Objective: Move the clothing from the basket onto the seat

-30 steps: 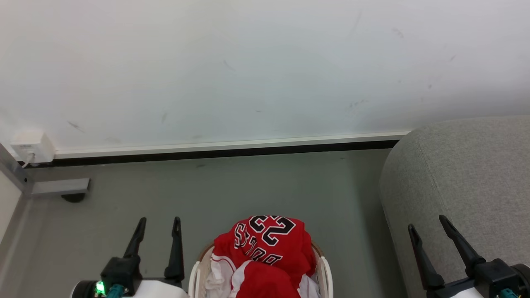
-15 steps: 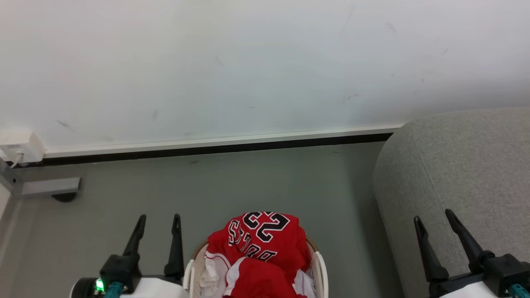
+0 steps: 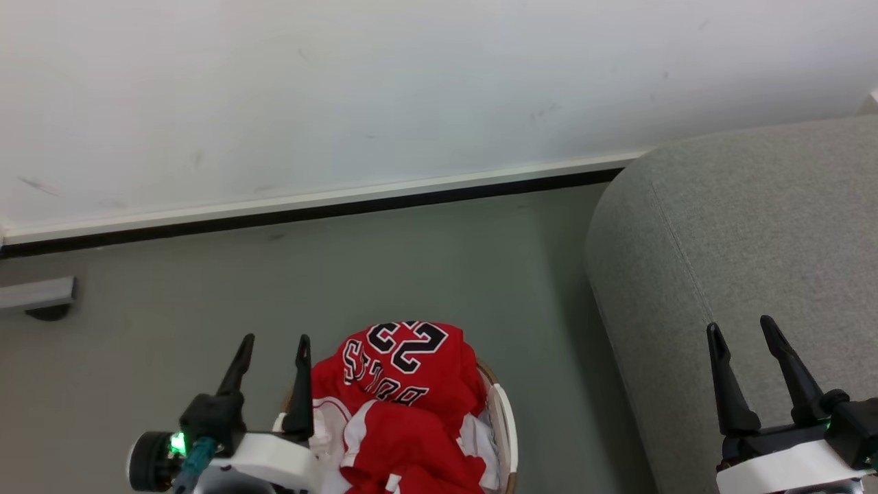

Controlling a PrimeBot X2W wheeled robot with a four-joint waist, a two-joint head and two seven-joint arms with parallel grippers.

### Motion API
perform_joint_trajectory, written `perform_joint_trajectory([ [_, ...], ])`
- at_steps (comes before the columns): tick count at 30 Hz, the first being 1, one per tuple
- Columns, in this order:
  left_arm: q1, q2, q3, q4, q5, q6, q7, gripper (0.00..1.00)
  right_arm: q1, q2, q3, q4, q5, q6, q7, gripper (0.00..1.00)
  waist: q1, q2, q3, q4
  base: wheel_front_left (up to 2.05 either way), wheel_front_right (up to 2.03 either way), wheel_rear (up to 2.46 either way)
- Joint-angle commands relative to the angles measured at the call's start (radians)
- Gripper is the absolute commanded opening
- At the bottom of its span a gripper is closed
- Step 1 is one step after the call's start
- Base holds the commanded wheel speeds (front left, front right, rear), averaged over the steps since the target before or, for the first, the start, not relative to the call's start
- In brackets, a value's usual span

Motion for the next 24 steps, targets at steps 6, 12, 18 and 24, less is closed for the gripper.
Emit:
perform_joint_trajectory([
  [6,-0.077,0.02,-0.025,0.103,0.027,-0.041,-0.001,1.0,-0.044,0.009,-0.026,-0.011,0.035,0.003,0.0,1.0,-0.0001,0.0,0.094,-0.074,0.0,0.0,0.0],
  [12,-0.158,0.043,-0.044,0.229,0.032,-0.089,-0.001,1.0,-0.082,0.014,-0.037,-0.018,0.046,0.003,0.0,1.0,-0.0001,0.0,0.176,-0.133,0.0,0.0,0.0],
  [18,-0.268,0.054,-0.095,0.453,0.047,-0.132,0.009,1.0,-0.115,0.024,-0.06,-0.025,0.054,0.003,0.0,1.0,-0.0001,0.0,0.248,-0.191,0.0,0.0,0.0],
  [24,-0.379,0.071,-0.129,0.647,0.053,-0.155,0.055,1.0,-0.148,0.041,-0.067,-0.036,0.065,0.003,0.0,1.0,-0.0001,0.0,0.316,-0.245,0.0,0.0,0.0],
])
